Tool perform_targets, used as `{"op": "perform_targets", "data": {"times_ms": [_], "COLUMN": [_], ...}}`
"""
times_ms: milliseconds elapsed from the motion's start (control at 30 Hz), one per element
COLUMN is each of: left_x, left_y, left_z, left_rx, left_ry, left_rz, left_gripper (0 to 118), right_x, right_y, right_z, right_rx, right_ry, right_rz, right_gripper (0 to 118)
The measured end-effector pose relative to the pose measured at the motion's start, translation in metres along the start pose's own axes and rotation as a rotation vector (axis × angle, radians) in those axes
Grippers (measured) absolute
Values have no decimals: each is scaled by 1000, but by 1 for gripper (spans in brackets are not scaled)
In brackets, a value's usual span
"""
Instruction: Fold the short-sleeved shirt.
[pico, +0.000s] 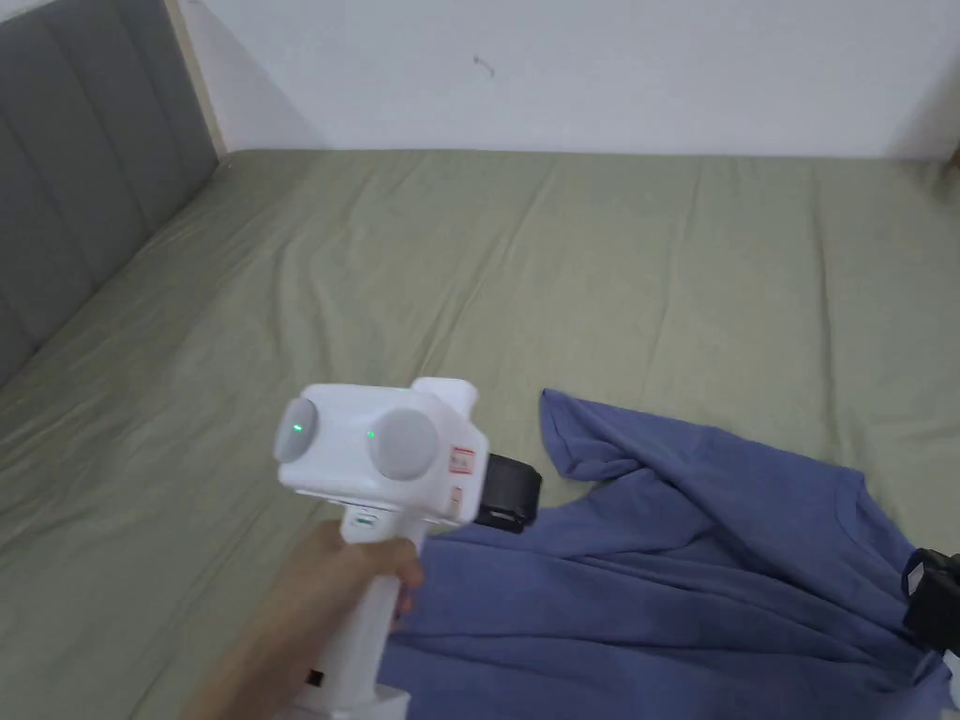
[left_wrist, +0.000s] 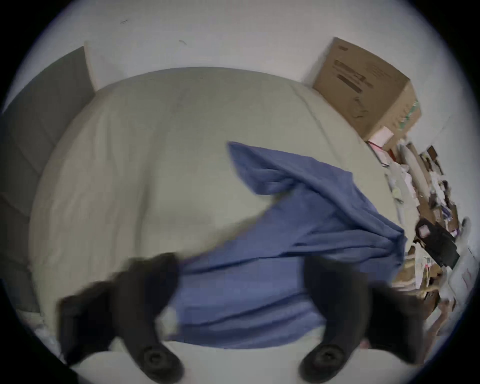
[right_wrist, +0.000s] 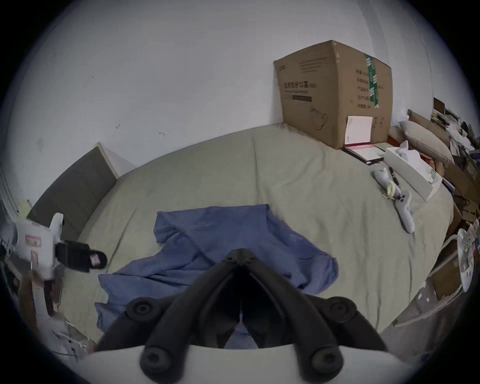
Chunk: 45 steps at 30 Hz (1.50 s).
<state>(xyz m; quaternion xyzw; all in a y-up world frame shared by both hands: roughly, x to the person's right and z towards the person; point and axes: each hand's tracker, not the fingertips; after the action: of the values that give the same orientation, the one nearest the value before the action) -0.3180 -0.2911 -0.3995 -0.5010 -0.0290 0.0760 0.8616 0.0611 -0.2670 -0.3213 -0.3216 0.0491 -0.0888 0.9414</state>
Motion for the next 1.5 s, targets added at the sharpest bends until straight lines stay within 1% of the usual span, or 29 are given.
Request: {"op": "perform_targets", "data": {"times_ms": [33,100,167,233,333,400,433,467,500,533,600,633,667,700,833,933,967,1033,1067,1100,1133,1167,1200,1233,1267,1333,1400,1433,1500], "left_x": [-17,-47,-73,-87,-86,-69,-63,-58,-55,-51,-42,-39,-38,-39,-51,-62,-65,-64,-62,-59,-57,-56,-55,-55,-53,-51,-52,-52,-57], "left_y": [5,12,16,11,-2,-13,-12,-9,-15,-15,-15,-18,-17,-14,-9,-9,-8,-5,-3,-1,1,4,4,5,5,6,7,8,9], "left_z": [-5,-18,-40,-63,-92,-93,-91,-89,-84,-84,-88,-84,-81,-76,-48,-27,-19,-4,3,8,13,17,20,24,27,31,32,33,33], "left_rx": [-11,-32,-116,-186,-280,-199,-200,-198,-190,-185,-181,-178,-177,-177,-122,-73,-44,-8,5,18,42,52,60,77,82,94,92,93,92], "left_ry": [43,97,127,153,158,219,245,246,246,250,279,283,284,292,221,148,103,75,85,88,95,95,89,80,76,70,74,76,69], "left_rz": [38,134,229,279,286,180,191,197,199,197,124,119,121,120,164,233,245,255,222,203,186,183,188,187,185,174,165,162,176], "left_gripper": [107,106,101,99,74,74,71,64,53,38,23,11,3,3,3,2,2,2,2,2,2,2,2,2,2,2,2,2,2], "right_x": [-1,-5,-6,-5,-5,-5,-3,-2,-1,0,4,6,7,8,20,25,24,20,16,7,2,-3,-9,-19,-27,-39,-54,-59,-61], "right_y": [-1,-4,-6,-9,-13,-15,-16,-16,-16,-16,-17,-16,-16,-16,-11,8,18,41,55,67,81,95,105,112,116,119,114,108,96], "right_z": [-1,-4,-10,-16,-23,-25,-26,-27,-28,-29,-31,-31,-30,-29,-31,-35,-37,-45,-54,-61,-78,-99,-121,-144,-173,-221,-268,-291,-322], "right_rx": [-3,-17,-40,-69,-101,-114,-119,-125,-129,-131,-137,-140,-139,-139,-134,-112,-98,-68,-65,-72,-104,-161,-204,-239,-297,-356,-480,-509,-590], "right_ry": [2,4,15,29,27,25,23,23,24,26,34,36,36,34,16,60,96,135,142,166,209,226,227,239,243,230,186,171,150], "right_rz": [19,46,48,38,47,61,64,63,60,52,34,27,23,21,20,-7,-15,10,40,80,117,157,191,218,268,321,386,419,455], "right_gripper": [0,0,0,0,0,0,0,0,0,0,0,0,0,0,0,0,0,0,3,18,52,71,80,80,93,93,93,92,87]}}
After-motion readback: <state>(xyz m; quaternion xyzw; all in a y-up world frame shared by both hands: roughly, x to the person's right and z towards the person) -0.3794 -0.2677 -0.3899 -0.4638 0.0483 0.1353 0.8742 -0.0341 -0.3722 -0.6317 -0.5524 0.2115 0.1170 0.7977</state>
